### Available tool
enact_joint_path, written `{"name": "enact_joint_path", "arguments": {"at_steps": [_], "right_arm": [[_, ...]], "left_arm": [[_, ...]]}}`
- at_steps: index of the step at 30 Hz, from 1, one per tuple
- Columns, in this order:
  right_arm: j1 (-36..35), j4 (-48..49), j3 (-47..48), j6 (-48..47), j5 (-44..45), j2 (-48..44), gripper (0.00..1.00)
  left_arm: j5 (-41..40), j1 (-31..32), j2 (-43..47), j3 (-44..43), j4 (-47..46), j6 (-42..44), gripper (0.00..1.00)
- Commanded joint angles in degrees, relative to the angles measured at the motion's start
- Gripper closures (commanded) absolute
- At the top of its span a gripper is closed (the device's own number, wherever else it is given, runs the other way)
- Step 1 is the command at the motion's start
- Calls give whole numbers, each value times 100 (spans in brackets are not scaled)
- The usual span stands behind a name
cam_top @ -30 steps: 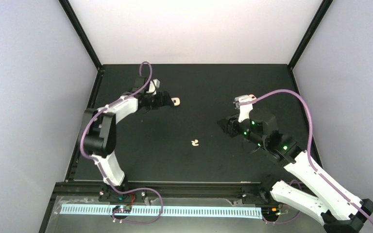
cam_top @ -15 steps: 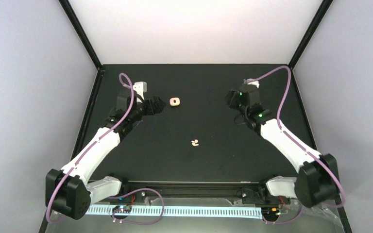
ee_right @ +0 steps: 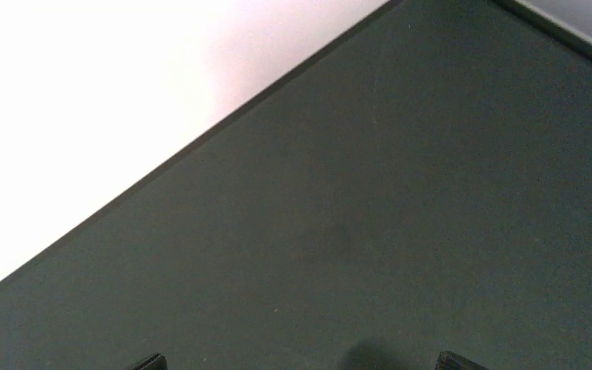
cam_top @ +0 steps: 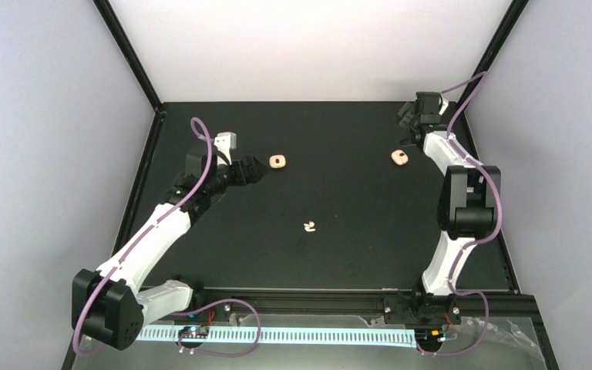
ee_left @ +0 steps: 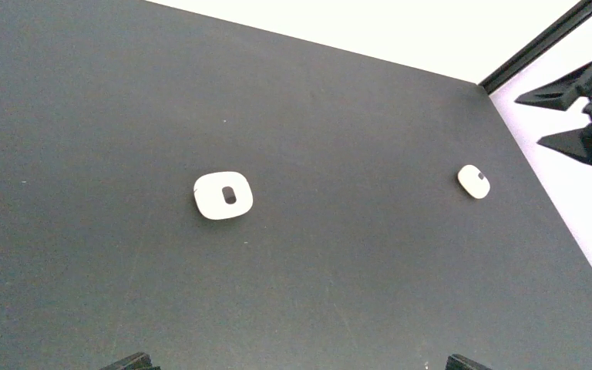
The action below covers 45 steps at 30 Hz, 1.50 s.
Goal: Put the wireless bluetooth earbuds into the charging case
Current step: Pick up the charging case at the center of the board.
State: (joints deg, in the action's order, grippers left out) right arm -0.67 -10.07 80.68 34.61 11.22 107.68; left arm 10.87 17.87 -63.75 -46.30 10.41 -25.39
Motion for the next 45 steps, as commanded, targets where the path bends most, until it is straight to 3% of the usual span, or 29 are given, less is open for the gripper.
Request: {"name": "enact_joint_path", "arguments": {"at_steps": [1, 10, 17, 35, 39, 45], "right_arm": [[222, -334, 429, 39, -334, 532, 9], [271, -700, 1040, 281, -1077, 1379, 12], [268, -1142, 982, 412, -884, 1520, 17], [-358, -1112, -26, 502, -1447, 444, 23], [-408, -1293, 2, 172, -992, 229, 23], [-329, -1811, 675, -891, -147, 620, 14]], "left_arm": [[248, 6, -143, -78, -37, -72, 1], [364, 6, -381, -150, -13, -43, 1], [414, 6, -443, -177, -20, -121, 1], [796, 11, -295, -93, -168, -310, 1], [826, 5, -266, -88, -156, -305, 1], [824, 6, -263, -68, -189, -295, 1]]}}
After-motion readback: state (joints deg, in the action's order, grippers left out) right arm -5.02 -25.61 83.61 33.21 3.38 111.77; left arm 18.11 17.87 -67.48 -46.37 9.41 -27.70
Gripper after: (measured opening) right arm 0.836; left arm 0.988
